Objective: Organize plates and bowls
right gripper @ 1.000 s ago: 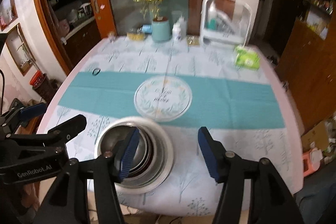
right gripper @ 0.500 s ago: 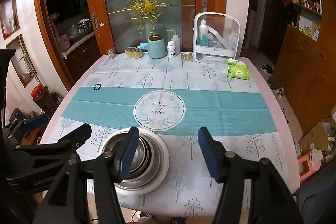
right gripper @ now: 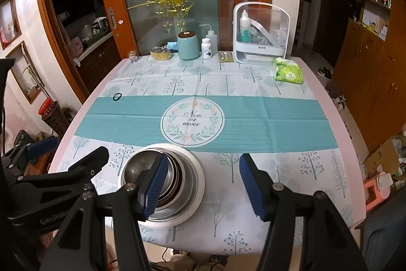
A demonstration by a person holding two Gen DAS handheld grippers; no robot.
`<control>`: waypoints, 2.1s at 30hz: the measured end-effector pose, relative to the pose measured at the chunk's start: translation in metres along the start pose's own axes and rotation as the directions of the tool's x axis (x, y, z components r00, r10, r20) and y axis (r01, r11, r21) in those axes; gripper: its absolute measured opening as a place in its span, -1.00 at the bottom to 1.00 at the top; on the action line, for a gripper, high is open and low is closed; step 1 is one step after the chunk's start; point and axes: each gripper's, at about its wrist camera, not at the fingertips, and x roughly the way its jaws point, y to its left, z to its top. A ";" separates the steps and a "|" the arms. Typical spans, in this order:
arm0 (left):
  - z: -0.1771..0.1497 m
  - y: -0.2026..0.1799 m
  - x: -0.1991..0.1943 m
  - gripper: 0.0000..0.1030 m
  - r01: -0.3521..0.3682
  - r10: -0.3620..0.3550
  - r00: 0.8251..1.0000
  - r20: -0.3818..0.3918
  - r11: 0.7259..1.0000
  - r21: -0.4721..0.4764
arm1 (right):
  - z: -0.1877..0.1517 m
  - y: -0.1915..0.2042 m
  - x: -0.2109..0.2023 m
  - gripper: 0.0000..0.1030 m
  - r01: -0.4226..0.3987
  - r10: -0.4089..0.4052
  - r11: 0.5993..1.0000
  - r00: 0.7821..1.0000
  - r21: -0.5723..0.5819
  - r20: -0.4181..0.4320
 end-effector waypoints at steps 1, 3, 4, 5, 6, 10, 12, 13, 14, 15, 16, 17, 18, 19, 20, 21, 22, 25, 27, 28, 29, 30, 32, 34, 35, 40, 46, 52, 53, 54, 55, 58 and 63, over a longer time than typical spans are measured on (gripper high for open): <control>0.000 0.001 0.000 0.94 -0.001 0.001 1.000 -0.002 1.000 0.000 | 0.001 0.000 0.001 0.15 -0.001 0.001 1.000 1.000 0.000 -0.003; 0.001 0.003 0.003 0.94 -0.003 0.003 1.000 -0.008 1.000 0.002 | 0.002 0.002 0.004 0.15 0.002 -0.002 1.000 1.000 -0.003 -0.009; 0.002 0.004 0.004 0.94 -0.003 0.003 1.000 -0.011 1.000 0.001 | 0.002 0.003 0.005 0.15 0.003 -0.003 1.000 1.000 -0.004 -0.011; 0.002 0.005 0.005 0.94 -0.003 0.003 1.000 -0.014 1.000 0.001 | 0.003 0.004 0.006 0.15 0.003 -0.003 1.000 1.000 -0.003 -0.014; 0.002 0.005 0.006 0.94 -0.004 0.004 1.000 -0.017 1.000 0.002 | 0.004 0.004 0.007 0.15 0.002 -0.002 1.000 1.000 -0.002 -0.017; 0.003 0.008 0.009 0.94 -0.005 0.005 1.000 -0.028 1.000 0.001 | 0.005 0.007 0.013 0.15 0.002 -0.002 1.000 1.000 -0.001 -0.031; 0.004 0.009 0.010 0.94 -0.005 0.005 1.000 -0.030 1.000 0.001 | 0.007 0.008 0.015 0.15 0.002 -0.002 1.000 0.999 -0.001 -0.035; 0.005 0.010 0.011 0.94 -0.005 0.005 0.999 -0.032 1.000 0.001 | 0.007 0.009 0.016 0.15 0.002 -0.002 1.000 0.999 -0.002 -0.035; 0.005 0.010 0.011 0.94 -0.005 0.005 0.999 -0.033 1.000 0.001 | 0.008 0.009 0.017 0.15 0.003 -0.003 1.000 0.999 -0.002 -0.037; 0.006 0.011 0.011 0.94 -0.004 0.004 0.999 -0.034 1.000 0.000 | 0.008 0.009 0.017 0.15 0.003 -0.003 1.000 0.999 -0.001 -0.038; 0.006 0.012 0.012 0.94 -0.004 0.004 0.999 -0.035 1.000 -0.001 | 0.008 0.010 0.018 0.15 0.003 -0.003 1.000 0.999 -0.001 -0.039; 0.006 0.013 0.012 0.94 -0.003 0.003 0.999 -0.036 1.000 -0.003 | 0.009 0.011 0.018 0.15 0.002 -0.002 1.000 0.999 -0.001 -0.041; 0.006 0.014 0.012 0.94 -0.002 0.001 0.999 -0.037 1.000 -0.004 | 0.009 0.011 0.019 0.15 0.002 -0.002 1.000 0.999 -0.001 -0.043; 0.006 0.015 0.013 0.94 -0.001 0.001 0.999 -0.038 1.000 -0.005 | 0.010 0.012 0.020 0.15 0.002 -0.002 1.000 0.999 -0.001 -0.044; 0.007 0.016 0.013 0.94 -0.002 0.002 0.999 -0.039 1.000 -0.005 | 0.010 0.013 0.021 0.15 0.002 -0.002 1.000 0.999 -0.002 -0.044; 0.007 0.017 0.013 0.94 -0.002 0.002 0.999 -0.039 1.000 -0.006 | 0.010 0.013 0.021 0.15 0.001 -0.001 1.000 0.999 -0.002 -0.044; 0.007 0.017 0.014 0.94 -0.002 0.002 0.999 -0.041 1.000 -0.006 | 0.010 0.014 0.022 0.15 0.001 -0.001 1.000 0.999 -0.003 -0.045; 0.007 0.019 0.015 0.94 -0.001 0.000 0.999 -0.044 1.000 -0.009 | 0.011 0.016 0.024 0.15 -0.001 0.001 1.000 0.999 -0.003 -0.048; 0.008 0.019 0.016 0.94 0.000 0.000 0.999 -0.045 1.000 -0.009 | 0.012 0.016 0.026 0.15 -0.002 0.002 1.000 0.999 -0.003 -0.050; 0.008 0.019 0.016 0.94 0.000 -0.001 0.999 -0.045 1.000 -0.009 | 0.012 0.016 0.027 0.15 -0.003 0.003 1.000 0.999 -0.002 -0.051; 0.008 0.019 0.016 0.94 -0.001 0.000 0.999 -0.045 1.000 -0.009 | 0.012 0.016 0.027 0.15 -0.003 0.002 1.000 0.999 -0.003 -0.050; 0.008 0.019 0.016 0.94 -0.001 0.000 0.999 -0.046 1.000 -0.009 | 0.012 0.016 0.027 0.15 -0.003 0.003 1.000 0.999 -0.003 -0.051; 0.009 0.020 0.017 0.94 0.000 -0.001 0.999 -0.047 1.000 -0.010 | 0.012 0.016 0.027 0.15 -0.002 0.002 1.000 0.999 -0.002 -0.052; 0.009 0.020 0.018 0.94 0.000 -0.001 0.999 -0.047 1.000 -0.010 | 0.012 0.016 0.027 0.15 -0.004 0.003 1.000 0.999 -0.002 -0.052; 0.009 0.020 0.018 0.94 0.001 -0.001 0.999 -0.048 1.000 -0.010 | 0.012 0.016 0.027 0.15 -0.003 0.002 1.000 0.999 -0.003 -0.051; 0.009 0.021 0.019 0.94 0.001 -0.002 0.999 -0.051 1.000 -0.011 | 0.013 0.016 0.027 0.15 -0.002 0.002 1.000 0.999 -0.002 -0.052; 0.009 0.022 0.019 0.94 0.002 -0.002 0.999 -0.051 1.000 -0.010 | 0.013 0.017 0.028 0.15 -0.003 0.003 1.000 0.999 -0.002 -0.052; 0.010 0.023 0.019 0.94 0.003 -0.003 0.999 -0.052 1.000 -0.010 | 0.013 0.017 0.028 0.15 -0.004 0.004 1.000 0.999 -0.002 -0.053; 0.010 0.023 0.019 0.94 0.003 -0.003 0.999 -0.052 1.000 -0.010 | 0.013 0.017 0.028 0.15 -0.003 0.003 1.000 0.999 -0.001 -0.053; 0.010 0.023 0.019 0.94 0.004 -0.004 0.999 -0.052 1.000 -0.009 | 0.013 0.018 0.029 0.15 -0.003 0.003 1.000 0.999 -0.001 -0.053; 0.010 0.024 0.020 0.94 0.005 -0.005 0.999 -0.053 1.000 -0.010 | 0.013 0.018 0.028 0.15 -0.003 0.002 1.000 0.999 -0.001 -0.054; 0.010 0.024 0.020 0.94 0.005 -0.006 0.999 -0.053 1.000 -0.009 | 0.012 0.019 0.030 0.15 -0.002 0.001 1.000 0.998 -0.001 -0.056; 0.009 0.025 0.020 0.94 0.005 -0.006 0.999 -0.053 1.000 -0.011 | 0.009 0.024 0.033 0.15 -0.002 0.002 1.000 0.998 0.003 -0.059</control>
